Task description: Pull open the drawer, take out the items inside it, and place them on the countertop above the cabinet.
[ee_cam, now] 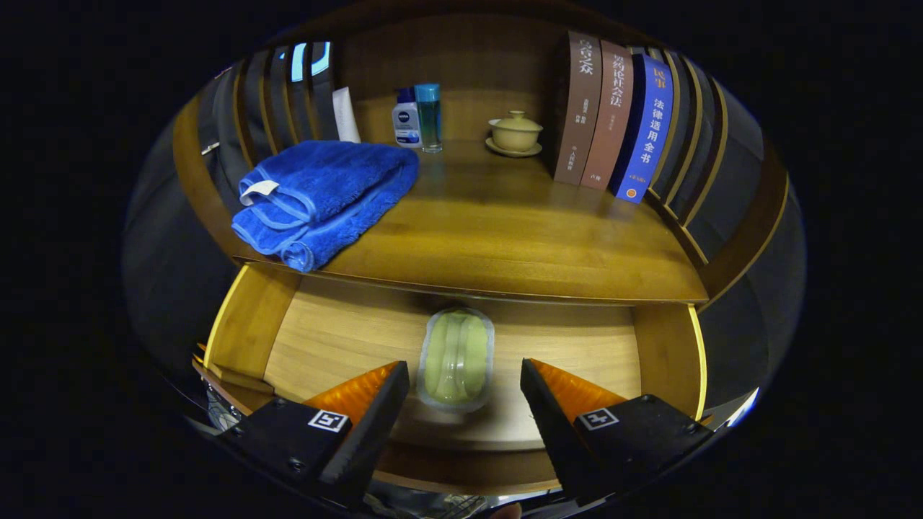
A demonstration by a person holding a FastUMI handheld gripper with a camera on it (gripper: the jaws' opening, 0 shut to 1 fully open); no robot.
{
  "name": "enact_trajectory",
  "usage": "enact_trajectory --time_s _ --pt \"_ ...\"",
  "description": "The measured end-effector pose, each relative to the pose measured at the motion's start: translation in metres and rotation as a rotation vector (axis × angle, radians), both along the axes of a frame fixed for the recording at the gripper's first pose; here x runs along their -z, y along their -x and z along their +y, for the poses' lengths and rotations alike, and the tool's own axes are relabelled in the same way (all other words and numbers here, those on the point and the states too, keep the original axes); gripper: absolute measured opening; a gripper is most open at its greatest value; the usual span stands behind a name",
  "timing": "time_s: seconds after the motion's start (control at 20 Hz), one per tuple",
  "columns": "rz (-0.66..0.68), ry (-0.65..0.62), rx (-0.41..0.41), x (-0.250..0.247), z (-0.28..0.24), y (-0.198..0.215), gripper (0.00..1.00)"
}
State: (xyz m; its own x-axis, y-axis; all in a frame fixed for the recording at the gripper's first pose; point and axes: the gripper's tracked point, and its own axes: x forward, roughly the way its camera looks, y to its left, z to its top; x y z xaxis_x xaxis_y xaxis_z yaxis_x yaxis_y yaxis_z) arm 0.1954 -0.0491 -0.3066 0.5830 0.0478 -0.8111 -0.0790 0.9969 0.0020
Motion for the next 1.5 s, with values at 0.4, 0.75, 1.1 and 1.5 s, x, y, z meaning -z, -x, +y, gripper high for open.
enact_trajectory --time_s 0.4,0.75,1.1,1.5 --pt "0.105 0.033 0.011 0.043 -0.002 -0.012 0.99" --pt "0.144 -0.030 0.072 0.064 0.006 -0.021 0.31" --pt "0.223 -0.150 0.087 0.018 0.017 -0.002 0.20" --pt "0.254 -0.238 0.009 -0.072 0.034 0.026 0.20"
